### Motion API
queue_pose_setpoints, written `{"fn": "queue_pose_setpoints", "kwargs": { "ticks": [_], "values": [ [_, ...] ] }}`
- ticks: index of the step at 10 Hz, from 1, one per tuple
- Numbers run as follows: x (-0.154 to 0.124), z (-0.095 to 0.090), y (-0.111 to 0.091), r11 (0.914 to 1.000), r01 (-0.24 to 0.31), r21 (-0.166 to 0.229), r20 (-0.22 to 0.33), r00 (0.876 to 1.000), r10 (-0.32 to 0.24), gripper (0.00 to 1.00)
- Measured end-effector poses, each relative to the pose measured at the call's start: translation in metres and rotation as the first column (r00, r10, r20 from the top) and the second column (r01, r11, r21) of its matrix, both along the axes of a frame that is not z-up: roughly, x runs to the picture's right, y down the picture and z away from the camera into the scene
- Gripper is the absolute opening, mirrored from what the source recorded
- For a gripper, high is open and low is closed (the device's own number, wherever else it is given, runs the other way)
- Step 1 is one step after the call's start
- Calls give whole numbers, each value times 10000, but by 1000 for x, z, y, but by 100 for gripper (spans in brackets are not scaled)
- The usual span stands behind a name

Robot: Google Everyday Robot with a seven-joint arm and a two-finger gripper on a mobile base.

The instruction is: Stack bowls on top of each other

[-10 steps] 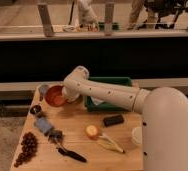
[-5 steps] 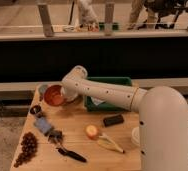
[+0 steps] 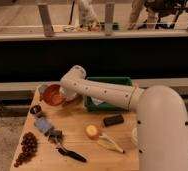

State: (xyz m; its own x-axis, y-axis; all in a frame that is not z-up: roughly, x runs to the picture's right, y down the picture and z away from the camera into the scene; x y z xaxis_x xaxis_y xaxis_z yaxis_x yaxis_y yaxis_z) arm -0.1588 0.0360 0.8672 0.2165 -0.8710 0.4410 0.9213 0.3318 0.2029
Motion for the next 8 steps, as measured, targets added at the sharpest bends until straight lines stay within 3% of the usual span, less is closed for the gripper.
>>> {"fn": "queue_pose_setpoints", "kwargs": {
  "ticks": [4,8],
  "values": [
    [17,-2,-6,9993,-328,203,-183,9993,331,1],
    [21,1,-6,9989,-436,198,-227,9988,440,9]
  ]
}}
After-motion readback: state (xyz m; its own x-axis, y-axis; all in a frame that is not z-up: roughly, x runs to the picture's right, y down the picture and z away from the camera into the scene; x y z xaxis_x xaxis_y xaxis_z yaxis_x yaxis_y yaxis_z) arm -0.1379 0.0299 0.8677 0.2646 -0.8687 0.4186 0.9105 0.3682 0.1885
